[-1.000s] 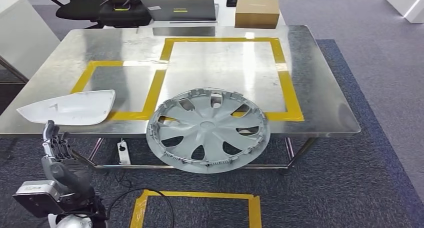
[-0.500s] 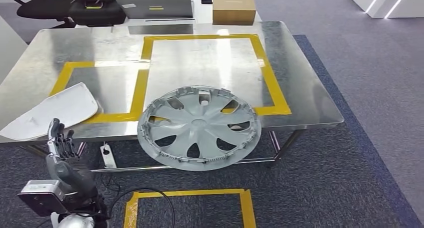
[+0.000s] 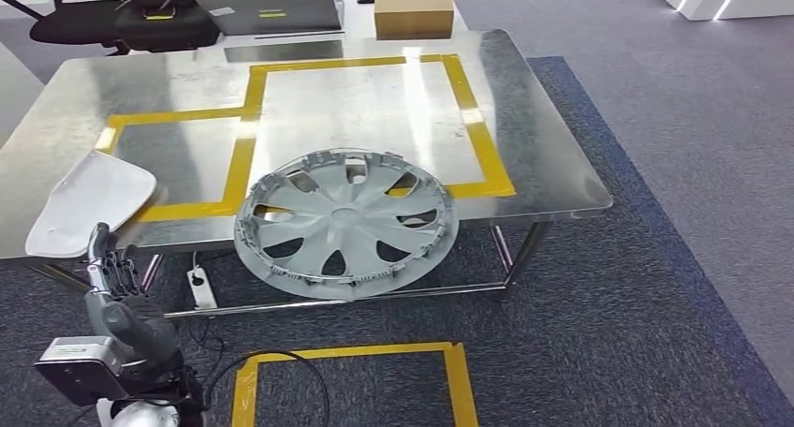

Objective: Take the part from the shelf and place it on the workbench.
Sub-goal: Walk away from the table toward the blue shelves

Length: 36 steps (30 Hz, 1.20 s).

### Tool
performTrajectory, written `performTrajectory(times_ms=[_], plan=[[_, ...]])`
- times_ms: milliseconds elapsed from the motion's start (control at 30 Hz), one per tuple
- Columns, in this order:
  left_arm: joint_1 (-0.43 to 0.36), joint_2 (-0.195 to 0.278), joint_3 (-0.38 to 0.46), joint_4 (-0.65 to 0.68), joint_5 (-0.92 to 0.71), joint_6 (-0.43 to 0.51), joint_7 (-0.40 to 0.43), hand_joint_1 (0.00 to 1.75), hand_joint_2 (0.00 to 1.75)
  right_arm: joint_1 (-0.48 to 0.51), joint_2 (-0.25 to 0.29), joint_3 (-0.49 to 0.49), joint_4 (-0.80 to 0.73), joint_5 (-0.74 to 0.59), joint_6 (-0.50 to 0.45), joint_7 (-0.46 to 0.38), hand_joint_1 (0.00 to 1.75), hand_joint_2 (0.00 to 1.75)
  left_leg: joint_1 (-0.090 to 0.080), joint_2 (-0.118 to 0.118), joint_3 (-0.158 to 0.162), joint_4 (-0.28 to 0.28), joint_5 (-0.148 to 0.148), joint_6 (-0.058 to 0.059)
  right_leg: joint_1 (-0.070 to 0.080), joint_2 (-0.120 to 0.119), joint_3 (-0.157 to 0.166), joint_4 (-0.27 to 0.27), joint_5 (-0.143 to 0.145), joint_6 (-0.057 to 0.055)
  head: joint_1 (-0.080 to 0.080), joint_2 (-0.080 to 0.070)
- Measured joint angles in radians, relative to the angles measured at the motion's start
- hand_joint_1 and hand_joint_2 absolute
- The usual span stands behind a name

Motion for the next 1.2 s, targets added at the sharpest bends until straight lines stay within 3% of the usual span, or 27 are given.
performTrajectory(times_ms=[33,133,167,267,300,367,433,467,500,533,567,600,667,700,767,833,900,967,1000,1033,1100,1167,1200], plan=[[0.000,0.000,0.000,0.000,0.000,0.000,0.000,0.00,0.00,0.000,0.000,0.000,0.000,0.000,0.000,0.000,0.00,0.00,0.000,0.000,0.030,-0.034,0.017,0.004,0.001,0.001,-0.010,0.001,0.007,0.002,0.000,0.000],[-0.005,0.000,0.000,0.000,-0.001,0.001,0.000,0.00,0.00,-0.002,0.001,0.000,0.000,0.000,-0.001,0.001,0.00,0.00,-0.004,-0.005,0.167,-0.256,0.088,0.020,0.004,0.005,-0.029,0.003,0.029,0.011,0.001,0.000],[-0.007,0.000,0.000,0.000,-0.002,0.001,0.000,0.00,0.00,-0.002,0.001,0.000,0.000,0.000,-0.001,0.000,0.00,0.00,-0.007,-0.007,0.189,-0.298,0.098,0.023,0.004,0.006,-0.033,0.003,0.037,0.016,0.001,0.000],[-0.008,0.000,0.000,0.000,-0.004,0.002,0.000,0.00,0.00,-0.001,0.000,0.000,0.000,0.000,0.000,0.000,0.00,0.00,-0.013,-0.006,0.181,-0.310,0.119,0.037,0.000,0.005,-0.040,0.000,0.058,0.035,0.001,0.000],[-0.009,0.000,0.000,0.000,-0.004,0.002,0.000,0.00,0.00,-0.001,0.000,0.000,0.000,0.000,0.000,0.000,0.00,0.00,-0.012,-0.003,0.173,-0.311,0.129,0.044,-0.002,0.005,-0.046,0.006,0.049,0.040,0.002,0.000],[-0.010,-0.001,0.000,0.000,-0.004,0.002,0.000,0.00,0.00,0.000,0.000,0.000,0.000,0.000,0.000,0.000,0.00,0.00,-0.009,0.002,0.149,-0.315,0.152,0.056,-0.003,0.005,-0.074,0.067,-0.022,0.047,0.006,0.000],[-0.010,-0.002,0.000,0.000,-0.006,0.002,0.000,0.00,0.00,0.000,0.000,0.000,0.000,0.000,0.000,-0.001,0.00,0.00,-0.010,0.005,0.122,-0.314,0.173,0.061,-0.003,0.005,-0.109,0.198,-0.124,0.054,0.010,0.000],[-0.010,-0.002,0.000,0.000,-0.006,0.003,0.000,0.00,0.00,0.000,0.000,0.000,0.000,0.000,0.000,-0.001,0.00,0.00,-0.012,0.006,0.108,-0.313,0.184,0.061,-0.003,0.004,-0.117,0.256,-0.149,0.056,0.010,0.000],[-0.010,-0.002,0.000,0.000,-0.007,0.004,0.000,0.00,0.00,0.000,0.000,0.000,0.000,0.000,0.000,-0.001,0.00,0.00,-0.013,0.007,0.094,-0.311,0.194,0.061,-0.003,0.004,-0.111,0.289,-0.153,0.057,0.010,0.000],[-0.010,-0.002,0.000,0.000,-0.008,0.005,0.000,0.00,0.00,0.000,0.000,0.000,0.000,0.000,-0.001,-0.001,0.00,0.00,-0.013,0.008,0.080,-0.309,0.204,0.059,-0.003,0.004,-0.086,0.282,-0.135,0.056,0.010,0.000],[-0.010,-0.002,0.000,0.000,-0.009,0.007,0.000,0.00,0.00,0.000,0.000,0.000,0.000,0.000,-0.001,-0.001,0.00,0.00,-0.014,0.009,0.067,-0.306,0.212,0.057,-0.003,0.003,-0.043,0.239,-0.109,0.054,0.010,0.000],[-0.010,-0.003,0.000,0.000,-0.010,0.008,0.000,0.00,0.00,-0.001,0.000,0.000,0.000,0.000,-0.001,-0.001,0.00,0.00,-0.014,0.009,0.057,-0.302,0.219,0.055,-0.003,0.002,0.016,0.168,-0.090,0.051,0.010,0.000],[-0.011,-0.004,0.000,0.000,-0.012,0.009,0.000,0.00,0.00,-0.004,0.000,0.000,0.000,0.000,-0.002,-0.001,0.00,0.00,-0.017,0.009,0.041,-0.291,0.232,0.046,-0.001,0.000,0.122,0.022,-0.089,0.045,0.010,0.000],[-0.011,-0.005,0.000,0.000,-0.013,0.009,0.000,0.00,0.00,-0.005,0.000,0.000,0.000,0.000,-0.002,-0.001,0.00,0.00,-0.018,0.010,0.037,-0.287,0.238,0.041,0.000,0.000,0.147,-0.019,-0.097,0.042,0.011,0.000],[-0.011,-0.006,0.000,0.000,-0.013,0.010,0.000,0.00,0.00,-0.004,0.000,0.000,0.000,0.000,-0.002,-0.001,0.00,0.00,-0.018,0.010,0.032,-0.285,0.250,0.030,0.002,0.000,0.143,-0.037,-0.097,0.031,0.012,0.000],[-0.010,-0.006,-0.001,0.000,-0.013,0.012,0.000,0.00,0.00,-0.002,0.000,0.000,0.000,0.000,-0.002,0.000,0.00,0.00,-0.015,0.006,0.021,-0.265,0.221,0.018,0.000,-0.004,0.126,-0.040,-0.081,0.012,0.012,0.000],[-0.009,-0.005,-0.001,0.000,-0.014,0.015,0.000,0.00,0.00,-0.002,0.000,0.000,0.000,0.000,-0.003,0.000,0.00,0.00,-0.010,0.000,-0.003,-0.176,0.127,0.006,-0.001,-0.006,0.105,-0.040,-0.060,-0.002,0.011,0.000],[-0.008,-0.005,-0.001,0.001,-0.014,0.017,0.000,0.00,0.00,-0.002,0.000,0.000,0.000,0.000,-0.002,0.001,0.00,0.00,-0.007,-0.001,-0.026,-0.048,0.045,-0.001,0.000,-0.006,0.082,-0.037,-0.039,-0.004,0.009,0.000],[-0.008,-0.005,-0.001,0.001,-0.015,0.018,0.001,0.00,0.00,-0.002,0.000,0.000,0.000,0.000,-0.002,0.001,0.00,0.00,-0.006,-0.001,-0.024,-0.010,0.036,-0.003,0.000,-0.006,0.069,-0.033,-0.029,-0.004,0.009,0.000],[-0.008,-0.005,-0.001,0.002,-0.015,0.019,0.001,0.00,0.00,-0.002,0.000,0.000,0.000,0.000,-0.002,0.002,0.00,0.00,-0.005,-0.001,-0.007,-0.009,0.049,-0.004,0.000,-0.006,0.055,-0.028,-0.021,-0.002,0.009,0.000],[-0.008,-0.005,-0.001,0.003,-0.016,0.019,0.001,0.00,0.00,-0.002,0.000,0.000,0.000,0.000,-0.002,0.002,0.00,0.00,-0.002,-0.002,0.076,-0.115,0.103,-0.002,0.000,-0.004,0.029,-0.015,-0.009,0.002,0.009,0.000],[-0.009,-0.005,-0.001,0.003,-0.018,0.020,0.002,0.00,0.00,-0.003,0.000,0.000,0.000,0.000,-0.002,0.002,0.00,0.00,-0.003,-0.007,0.162,-0.253,0.122,0.007,0.002,-0.002,0.011,-0.002,0.000,0.011,0.009,0.000],[-0.009,-0.005,0.000,0.003,-0.019,0.021,0.002,0.00,0.00,-0.003,0.000,0.000,0.000,0.000,-0.002,0.002,0.00,0.00,-0.005,-0.009,0.181,-0.290,0.121,0.012,0.003,-0.001,0.006,0.001,0.005,0.017,0.009,0.000]])
